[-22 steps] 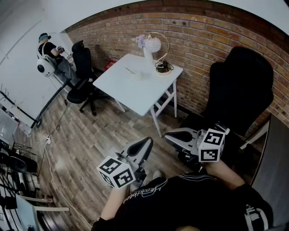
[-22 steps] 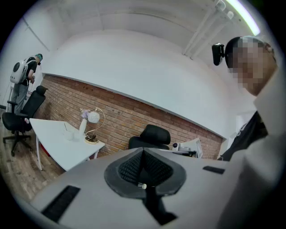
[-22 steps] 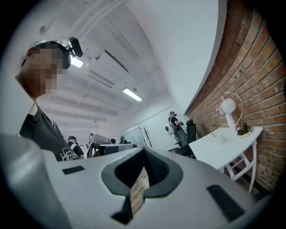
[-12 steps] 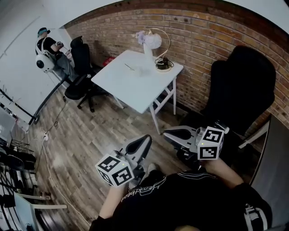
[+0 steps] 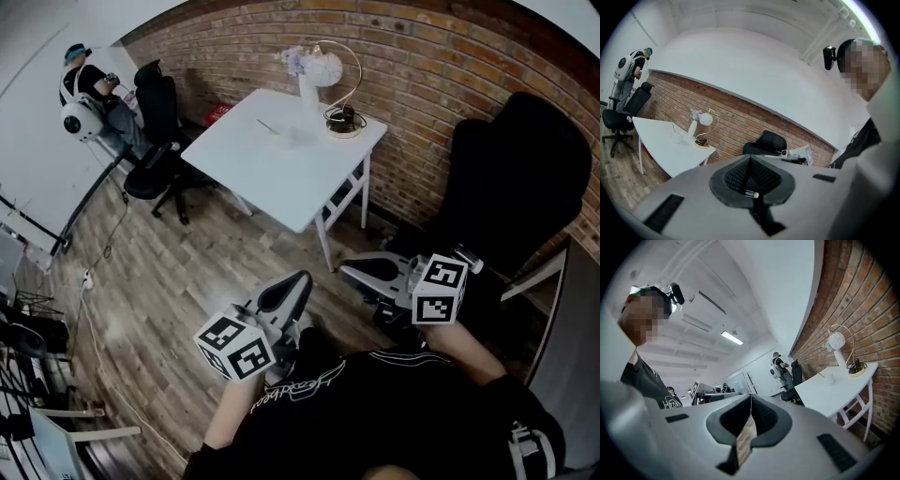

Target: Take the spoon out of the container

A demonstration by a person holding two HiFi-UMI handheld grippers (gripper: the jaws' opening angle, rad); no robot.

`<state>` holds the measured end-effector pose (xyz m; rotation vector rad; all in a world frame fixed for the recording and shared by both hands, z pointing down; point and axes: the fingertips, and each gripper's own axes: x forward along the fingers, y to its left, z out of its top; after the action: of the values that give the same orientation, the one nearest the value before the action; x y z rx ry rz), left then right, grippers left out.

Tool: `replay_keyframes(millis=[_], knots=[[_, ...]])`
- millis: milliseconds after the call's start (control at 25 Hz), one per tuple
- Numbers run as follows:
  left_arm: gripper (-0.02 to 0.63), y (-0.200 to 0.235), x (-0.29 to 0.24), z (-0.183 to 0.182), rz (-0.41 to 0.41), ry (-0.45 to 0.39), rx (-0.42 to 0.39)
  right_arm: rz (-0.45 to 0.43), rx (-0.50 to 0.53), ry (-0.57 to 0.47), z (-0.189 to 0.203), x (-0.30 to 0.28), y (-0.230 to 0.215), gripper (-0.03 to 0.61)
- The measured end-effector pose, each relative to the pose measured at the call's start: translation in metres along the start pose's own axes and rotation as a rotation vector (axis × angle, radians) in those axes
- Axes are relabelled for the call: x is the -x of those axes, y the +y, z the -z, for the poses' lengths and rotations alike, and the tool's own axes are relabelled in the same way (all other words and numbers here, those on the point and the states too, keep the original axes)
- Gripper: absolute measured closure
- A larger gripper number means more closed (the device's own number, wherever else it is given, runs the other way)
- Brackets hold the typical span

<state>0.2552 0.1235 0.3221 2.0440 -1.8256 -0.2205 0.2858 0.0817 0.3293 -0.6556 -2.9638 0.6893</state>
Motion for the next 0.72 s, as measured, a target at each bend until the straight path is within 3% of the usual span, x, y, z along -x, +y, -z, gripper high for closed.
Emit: replay_keyframes(millis=[200,560,720], knots=[[0.609,0.070,-0.007,-0.019,0.016,0.004,0.039,0.037,-0.017,0.012,-0.006,-0.053,-0.043,0.581],[0.609,0.237,-0.005,-0.085,0.035,0.023,0.093,0.137,-0.057,0.024,-0.033,-0.188,-0.136,0.581],[0.609,0.300,-0.006,-0.114,0.042,0.026,0.083,0.165,-0.061,0.026,-0.047,-0.241,-0.177,0.581]])
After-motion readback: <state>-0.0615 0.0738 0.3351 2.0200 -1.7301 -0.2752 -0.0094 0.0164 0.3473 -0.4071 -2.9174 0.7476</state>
